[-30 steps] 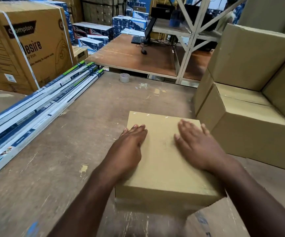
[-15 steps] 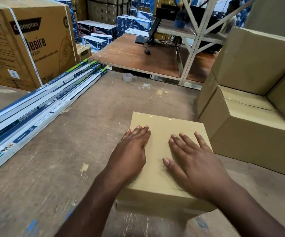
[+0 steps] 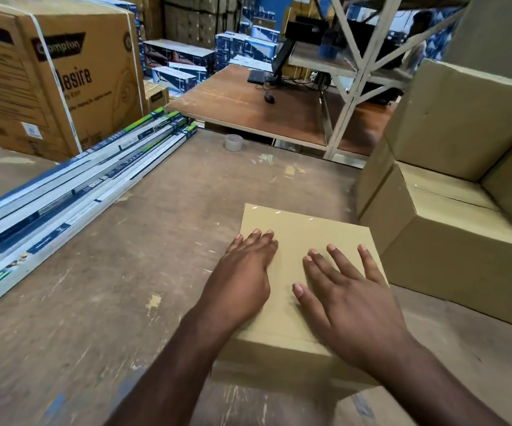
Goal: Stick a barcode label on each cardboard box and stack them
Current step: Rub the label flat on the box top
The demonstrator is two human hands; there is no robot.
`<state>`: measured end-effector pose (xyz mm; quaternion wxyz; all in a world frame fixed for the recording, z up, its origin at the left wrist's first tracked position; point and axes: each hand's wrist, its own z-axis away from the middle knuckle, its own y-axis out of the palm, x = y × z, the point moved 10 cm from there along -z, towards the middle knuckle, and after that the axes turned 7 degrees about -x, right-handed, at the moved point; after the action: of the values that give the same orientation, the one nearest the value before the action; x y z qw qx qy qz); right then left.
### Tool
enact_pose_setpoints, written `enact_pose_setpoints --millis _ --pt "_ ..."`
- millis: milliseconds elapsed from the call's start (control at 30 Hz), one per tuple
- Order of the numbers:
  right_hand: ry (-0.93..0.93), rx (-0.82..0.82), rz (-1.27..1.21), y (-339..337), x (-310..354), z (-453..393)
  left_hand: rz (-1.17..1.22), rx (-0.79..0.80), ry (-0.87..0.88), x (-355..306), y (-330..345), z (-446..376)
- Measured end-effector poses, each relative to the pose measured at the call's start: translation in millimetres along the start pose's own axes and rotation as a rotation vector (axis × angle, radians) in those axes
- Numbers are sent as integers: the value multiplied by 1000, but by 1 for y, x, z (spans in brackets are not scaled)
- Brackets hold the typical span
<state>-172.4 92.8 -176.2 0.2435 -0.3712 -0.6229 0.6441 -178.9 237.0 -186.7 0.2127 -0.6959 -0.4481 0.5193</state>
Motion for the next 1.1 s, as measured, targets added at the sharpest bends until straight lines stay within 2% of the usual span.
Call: enact_pose_setpoints --millis 167,267,333,400,500,567,633,700,767,800,933,1000,1100 --pt "149 86 -93 15 -30 -42 14 -13 -11 2 -2 0" --pt "-121 138 -319 10 25 -21 62 -27 -33 8 -2 2" --pt "-269 142 -340 10 39 1 88 -20 -45 10 0 2" --pt "-172 155 -323 20 -2 -2 84 -5 -43 10 3 2" --pt "166 137 -215 29 -100 -14 88 6 -43 10 6 1" --pt "282 81 -174 24 -127 -11 97 -7 -48 11 5 2" --pt "186 -5 -279 10 -92 -7 103 -18 -44 11 4 2" --pt "-51 27 -391 6 -20 4 117 -13 -38 10 4 3" --pt "-213 76 -336 16 19 7 128 0 -33 10 3 4" --pt "-191 68 -315 19 15 -2 127 1 -31 10 2 4" --pt "124 41 -272 26 -52 -38 132 -3 -37 10 1 4" --pt "92 58 -256 25 -39 -36 136 -18 -38 11 -1 4" --pt "-150 75 -284 14 27 -2 150 -37 -37 11 -1 5"
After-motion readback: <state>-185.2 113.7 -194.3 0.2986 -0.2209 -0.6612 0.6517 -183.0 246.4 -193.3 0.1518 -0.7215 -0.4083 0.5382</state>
